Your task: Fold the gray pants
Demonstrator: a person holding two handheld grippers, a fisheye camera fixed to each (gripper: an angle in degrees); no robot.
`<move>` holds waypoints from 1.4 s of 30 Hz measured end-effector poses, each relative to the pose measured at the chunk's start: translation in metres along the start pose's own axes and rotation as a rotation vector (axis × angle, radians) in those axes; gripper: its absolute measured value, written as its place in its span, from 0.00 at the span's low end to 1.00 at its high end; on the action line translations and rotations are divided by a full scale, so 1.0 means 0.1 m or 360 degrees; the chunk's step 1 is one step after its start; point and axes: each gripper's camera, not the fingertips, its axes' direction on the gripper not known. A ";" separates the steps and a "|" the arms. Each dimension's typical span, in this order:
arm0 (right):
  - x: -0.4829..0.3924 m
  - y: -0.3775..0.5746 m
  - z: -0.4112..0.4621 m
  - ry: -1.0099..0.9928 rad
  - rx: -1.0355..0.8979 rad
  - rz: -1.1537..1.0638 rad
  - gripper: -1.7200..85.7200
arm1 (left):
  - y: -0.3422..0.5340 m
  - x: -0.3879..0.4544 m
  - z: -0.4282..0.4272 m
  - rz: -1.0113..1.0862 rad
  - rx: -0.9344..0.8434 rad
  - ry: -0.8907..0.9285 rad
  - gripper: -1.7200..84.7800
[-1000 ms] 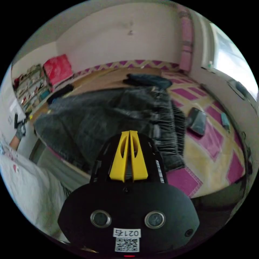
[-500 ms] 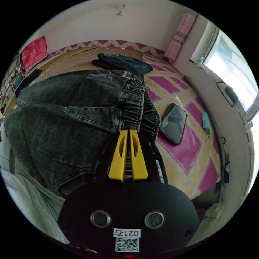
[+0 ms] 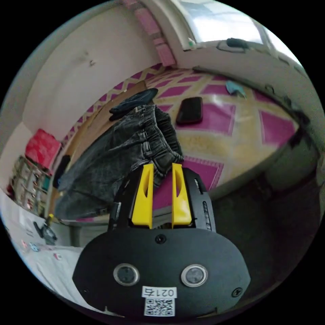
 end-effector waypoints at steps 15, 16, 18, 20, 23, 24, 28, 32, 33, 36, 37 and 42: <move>1.09 0.09 0.48 -0.0804 -0.0104 0.0658 0.15 | 0.17 -0.85 0.12 -0.0697 0.0104 0.0423 0.12; 1.10 0.08 0.50 -0.0800 -0.0106 0.0656 0.15 | 0.14 -0.88 0.18 -0.0713 0.0094 0.0416 0.13; 1.14 0.00 0.57 -0.0806 -0.0106 0.0664 0.14 | 0.10 -0.91 0.28 -0.0734 0.0083 0.0422 0.13; 1.17 -0.06 0.61 -0.0811 -0.0112 0.0671 0.14 | 0.06 -0.96 0.39 -0.0785 0.0052 0.0381 0.13; 1.25 -0.11 0.65 -0.0826 -0.0122 0.0675 0.14 | 0.02 -1.06 0.50 -0.0852 0.0066 0.0412 0.13; 1.29 -0.11 0.66 -0.0835 -0.0121 0.0683 0.14 | -0.01 -1.08 0.54 -0.0854 0.0068 0.0429 0.13; 1.33 -0.17 0.73 -0.0842 -0.0118 0.0686 0.13 | -0.15 -1.09 0.69 -0.0828 0.0081 0.0413 0.12; 1.30 -0.25 0.85 -0.0853 -0.0145 0.0670 0.12 | -0.22 -1.10 0.82 -0.0842 0.0077 0.0376 0.08; 1.30 -0.25 0.91 -0.0879 -0.0148 0.0679 0.11 | -0.21 -1.10 0.87 -0.0840 0.0073 0.0362 0.04; 1.39 -0.21 1.03 -0.1001 -0.0107 0.0792 0.06 | -0.17 -1.10 0.99 -0.0806 0.0106 0.0446 0.02; 1.39 -0.21 1.03 -0.1026 -0.0097 0.0799 0.06 | -0.16 -1.12 1.04 -0.0828 0.0103 0.0482 0.01; 1.06 -0.56 0.93 -0.1115 -0.0068 0.0564 0.03 | -0.38 -0.87 1.08 -0.0617 0.0058 0.0481 0.01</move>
